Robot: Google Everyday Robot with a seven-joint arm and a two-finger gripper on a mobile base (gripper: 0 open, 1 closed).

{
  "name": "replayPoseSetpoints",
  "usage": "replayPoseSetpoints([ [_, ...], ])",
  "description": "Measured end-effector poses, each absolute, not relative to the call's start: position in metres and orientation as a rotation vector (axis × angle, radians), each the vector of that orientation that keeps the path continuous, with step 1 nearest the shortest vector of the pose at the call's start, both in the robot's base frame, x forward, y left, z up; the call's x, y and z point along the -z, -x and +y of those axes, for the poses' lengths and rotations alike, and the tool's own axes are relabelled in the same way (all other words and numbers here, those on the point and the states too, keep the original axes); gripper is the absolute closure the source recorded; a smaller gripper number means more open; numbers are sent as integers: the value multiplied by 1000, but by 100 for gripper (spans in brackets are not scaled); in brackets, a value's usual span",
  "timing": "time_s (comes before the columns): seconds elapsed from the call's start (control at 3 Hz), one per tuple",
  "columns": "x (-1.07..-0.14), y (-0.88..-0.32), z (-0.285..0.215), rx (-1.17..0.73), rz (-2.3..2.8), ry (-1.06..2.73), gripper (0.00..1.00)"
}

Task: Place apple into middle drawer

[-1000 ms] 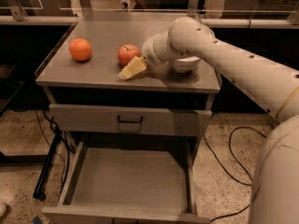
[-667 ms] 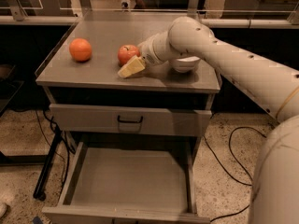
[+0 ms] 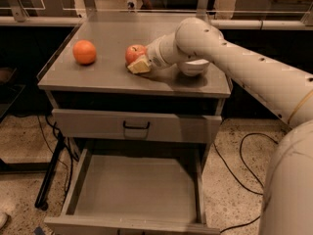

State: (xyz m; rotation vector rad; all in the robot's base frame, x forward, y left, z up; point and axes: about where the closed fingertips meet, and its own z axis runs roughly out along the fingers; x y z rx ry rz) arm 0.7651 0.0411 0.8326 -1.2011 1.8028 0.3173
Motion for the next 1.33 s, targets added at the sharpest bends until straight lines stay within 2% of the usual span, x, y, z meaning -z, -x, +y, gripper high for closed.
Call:
replayPoseSetpoints([
  [0.33,-833,-765,41,-317,1803,1201,99],
  [1.33,-923,-715,38,-219,1717,1211,100],
])
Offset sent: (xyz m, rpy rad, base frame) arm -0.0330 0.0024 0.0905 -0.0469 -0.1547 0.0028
